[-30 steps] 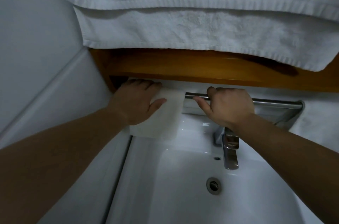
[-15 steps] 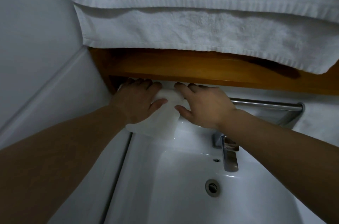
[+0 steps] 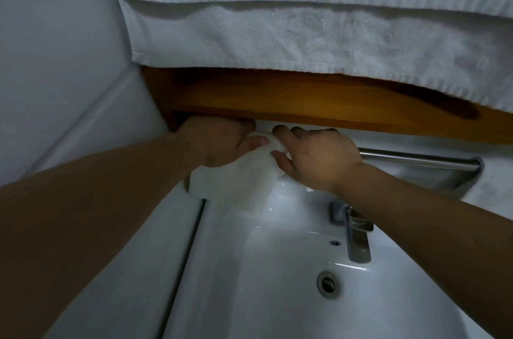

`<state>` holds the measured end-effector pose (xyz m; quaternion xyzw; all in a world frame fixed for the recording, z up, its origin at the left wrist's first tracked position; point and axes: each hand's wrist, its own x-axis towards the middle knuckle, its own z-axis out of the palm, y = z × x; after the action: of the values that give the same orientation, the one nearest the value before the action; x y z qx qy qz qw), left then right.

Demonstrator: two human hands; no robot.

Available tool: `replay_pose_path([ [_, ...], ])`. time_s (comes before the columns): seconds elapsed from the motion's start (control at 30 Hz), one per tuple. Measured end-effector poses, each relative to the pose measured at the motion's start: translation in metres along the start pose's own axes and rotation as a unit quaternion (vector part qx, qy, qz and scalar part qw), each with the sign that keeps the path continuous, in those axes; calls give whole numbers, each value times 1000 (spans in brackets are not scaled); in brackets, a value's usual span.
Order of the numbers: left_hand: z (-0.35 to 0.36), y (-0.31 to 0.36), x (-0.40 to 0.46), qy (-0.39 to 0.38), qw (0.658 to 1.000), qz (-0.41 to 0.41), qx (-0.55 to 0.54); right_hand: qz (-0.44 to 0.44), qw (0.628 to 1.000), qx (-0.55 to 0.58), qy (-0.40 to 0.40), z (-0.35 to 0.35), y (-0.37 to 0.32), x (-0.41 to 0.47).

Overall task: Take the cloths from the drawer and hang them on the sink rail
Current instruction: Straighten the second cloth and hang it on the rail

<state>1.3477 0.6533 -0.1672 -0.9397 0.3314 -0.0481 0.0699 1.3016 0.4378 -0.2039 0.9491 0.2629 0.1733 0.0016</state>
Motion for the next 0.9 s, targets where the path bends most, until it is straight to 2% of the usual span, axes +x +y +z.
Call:
replay_pose_path([
  [0.1,8,10,-12,125,992,36,4,-4,1000,10,6,-2,2,0],
  [0.23,33,21,-27,130,991,-6,-27,-11,999,30,-10,-5,2,1],
  [0.4,43,26,-31,166,986,-23,21,-15,999,27,-18,-6,2,1],
  [0.57,45,25,-20,169,984,-26,50,-13,1000,16,-2,-2,4,0],
  [0.7,31,15,-8,124,990,8,71,-23,1000,12,11,2,5,-2],
  [0.9,7,-6,15,-98,994,43,26,-31,999,17,25,3,6,-3],
])
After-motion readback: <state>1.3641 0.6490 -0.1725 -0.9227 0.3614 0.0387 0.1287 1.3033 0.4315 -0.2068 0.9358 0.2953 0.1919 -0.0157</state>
